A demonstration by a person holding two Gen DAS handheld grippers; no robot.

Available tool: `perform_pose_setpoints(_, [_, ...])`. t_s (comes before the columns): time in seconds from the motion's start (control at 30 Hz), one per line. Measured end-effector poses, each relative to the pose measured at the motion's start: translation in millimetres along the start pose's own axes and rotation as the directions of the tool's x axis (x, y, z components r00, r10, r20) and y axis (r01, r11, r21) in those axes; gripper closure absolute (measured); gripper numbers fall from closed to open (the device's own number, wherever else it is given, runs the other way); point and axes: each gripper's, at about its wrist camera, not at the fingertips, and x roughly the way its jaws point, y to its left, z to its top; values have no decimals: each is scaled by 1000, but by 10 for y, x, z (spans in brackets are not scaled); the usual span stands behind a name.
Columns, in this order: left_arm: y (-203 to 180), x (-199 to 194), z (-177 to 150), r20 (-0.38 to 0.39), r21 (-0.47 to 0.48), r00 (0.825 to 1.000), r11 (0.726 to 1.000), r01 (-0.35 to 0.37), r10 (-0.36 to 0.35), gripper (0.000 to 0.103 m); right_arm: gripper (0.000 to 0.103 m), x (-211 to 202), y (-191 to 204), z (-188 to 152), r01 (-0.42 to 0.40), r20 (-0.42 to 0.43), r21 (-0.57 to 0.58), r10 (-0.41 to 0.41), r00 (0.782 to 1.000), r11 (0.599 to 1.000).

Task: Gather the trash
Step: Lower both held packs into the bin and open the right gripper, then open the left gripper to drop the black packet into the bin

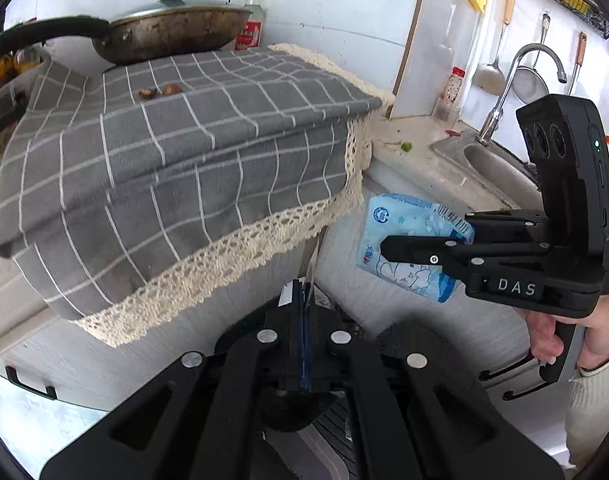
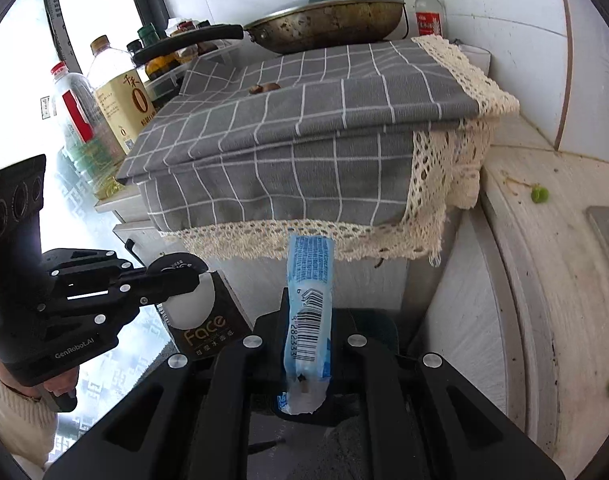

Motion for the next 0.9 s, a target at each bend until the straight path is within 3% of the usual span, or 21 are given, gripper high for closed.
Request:
perform_pose_setpoints(0.37, [156,526,-345,-133,-65,990,998,26,-34,102,92,603,-64,-247,37,-170,-1,-37,985,999])
perform_pose_setpoints(0.6, [245,631,-393,-157,-82,987,996,29,-41,102,92,728,-53,-273,45,-194,-5,-45,980,999])
perform_pose_setpoints(0.67, [292,618,-402,-157,-88,987,996,27,-40,102,90,734,-40,-266,40,-189,-7,-41,981,999])
perform_pose_setpoints(0.73, [325,591,-419,-156,-93,987,995,27,-42,102,74,713,-45,-265,35,-171,2,-34,985,999])
perform_pose_setpoints(0.77, [342,578,-431,-156,-93,987,995,28,-42,102,71,702,-48,-260,30,-163,6,-29,986,1000])
perform_pose_setpoints(0.9, [347,562,-443,-159,-91,986,995,31,-45,102,66,667,-87,-239,35,-159,5,-34,987,999])
